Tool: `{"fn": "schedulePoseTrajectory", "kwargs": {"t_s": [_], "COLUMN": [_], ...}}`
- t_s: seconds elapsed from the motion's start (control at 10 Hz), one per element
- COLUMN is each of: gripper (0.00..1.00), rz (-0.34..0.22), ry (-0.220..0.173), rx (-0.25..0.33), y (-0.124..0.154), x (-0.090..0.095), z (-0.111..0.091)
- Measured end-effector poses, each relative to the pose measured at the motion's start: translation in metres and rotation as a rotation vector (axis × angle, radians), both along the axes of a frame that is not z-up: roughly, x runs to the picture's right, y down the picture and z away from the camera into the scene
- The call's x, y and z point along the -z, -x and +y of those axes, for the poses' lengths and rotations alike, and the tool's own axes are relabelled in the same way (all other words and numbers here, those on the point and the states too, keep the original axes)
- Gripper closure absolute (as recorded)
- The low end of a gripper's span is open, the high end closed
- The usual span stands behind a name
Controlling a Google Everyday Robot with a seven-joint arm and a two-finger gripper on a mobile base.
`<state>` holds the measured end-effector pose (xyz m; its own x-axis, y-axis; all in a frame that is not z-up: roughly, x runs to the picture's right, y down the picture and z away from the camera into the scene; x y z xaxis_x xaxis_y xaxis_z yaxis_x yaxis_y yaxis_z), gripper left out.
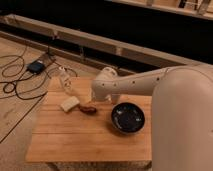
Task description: Push the ceramic bowl across the table
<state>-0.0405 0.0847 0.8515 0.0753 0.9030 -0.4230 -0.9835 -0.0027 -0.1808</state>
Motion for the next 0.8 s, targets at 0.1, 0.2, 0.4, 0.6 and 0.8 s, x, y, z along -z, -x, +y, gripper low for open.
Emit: {"fn": "schedulePoseTrajectory", "kwargs": {"t_s": [0.1, 0.2, 0.4, 0.6, 0.8], "gripper": [0.2, 0.2, 0.2, 0.2, 0.2], "rz": [0.001, -0.003, -0.006, 0.003, 0.024], "ry": [0.011, 0.027, 0.05, 0.07, 0.079], "rx": [-0.009, -0.015, -0.025, -0.041, -0.063], "y": [0.001, 0.004, 0.007, 0.003, -0.007], "x": [-0.006, -0.013, -0.021, -0.027, -0.03], "z": [0.002, 0.006, 0.013, 0.019, 0.022]}}
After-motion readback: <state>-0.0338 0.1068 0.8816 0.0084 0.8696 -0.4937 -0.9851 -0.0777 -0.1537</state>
